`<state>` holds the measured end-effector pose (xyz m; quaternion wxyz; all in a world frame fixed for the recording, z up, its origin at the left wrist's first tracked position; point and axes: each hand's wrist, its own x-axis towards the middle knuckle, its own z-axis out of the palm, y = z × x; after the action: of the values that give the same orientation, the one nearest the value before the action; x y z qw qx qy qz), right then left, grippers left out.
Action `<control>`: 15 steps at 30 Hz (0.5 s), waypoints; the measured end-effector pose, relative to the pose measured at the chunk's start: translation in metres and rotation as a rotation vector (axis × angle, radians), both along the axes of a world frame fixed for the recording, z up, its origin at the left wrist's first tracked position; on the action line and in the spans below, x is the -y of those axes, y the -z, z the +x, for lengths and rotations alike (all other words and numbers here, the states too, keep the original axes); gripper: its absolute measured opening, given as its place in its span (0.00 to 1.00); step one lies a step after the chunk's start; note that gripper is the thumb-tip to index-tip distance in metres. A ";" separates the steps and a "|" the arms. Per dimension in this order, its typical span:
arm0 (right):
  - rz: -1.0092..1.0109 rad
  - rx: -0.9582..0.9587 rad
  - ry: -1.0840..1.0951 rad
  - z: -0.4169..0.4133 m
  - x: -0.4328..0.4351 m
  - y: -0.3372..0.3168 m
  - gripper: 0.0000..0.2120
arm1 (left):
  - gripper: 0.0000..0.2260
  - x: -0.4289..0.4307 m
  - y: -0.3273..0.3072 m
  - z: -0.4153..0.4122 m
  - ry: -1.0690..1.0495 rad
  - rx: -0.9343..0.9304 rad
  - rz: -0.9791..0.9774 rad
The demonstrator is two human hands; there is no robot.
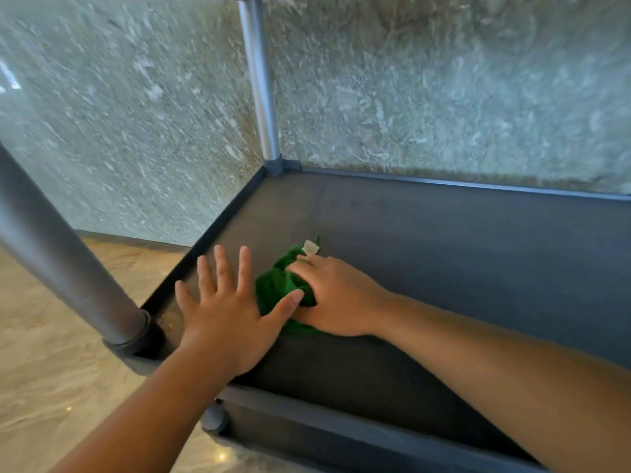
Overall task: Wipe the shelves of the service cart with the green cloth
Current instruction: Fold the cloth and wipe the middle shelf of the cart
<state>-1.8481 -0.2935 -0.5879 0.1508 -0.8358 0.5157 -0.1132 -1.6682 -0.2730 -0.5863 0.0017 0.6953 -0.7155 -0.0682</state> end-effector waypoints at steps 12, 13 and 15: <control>-0.056 -0.059 0.320 -0.021 0.072 0.006 0.28 | 0.52 0.000 0.018 -0.038 0.162 0.019 0.049; -0.043 -0.064 0.334 -0.019 0.087 0.003 0.28 | 0.53 -0.002 0.017 -0.039 0.154 0.020 0.059; -0.036 -0.076 0.360 -0.017 0.117 -0.001 0.29 | 0.53 -0.002 0.015 -0.039 0.139 0.012 0.064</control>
<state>-1.8647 -0.4102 -0.5866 0.0935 -0.7363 0.6600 -0.1160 -1.7069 -0.2714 -0.6009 -0.0296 0.6439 -0.7596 -0.0864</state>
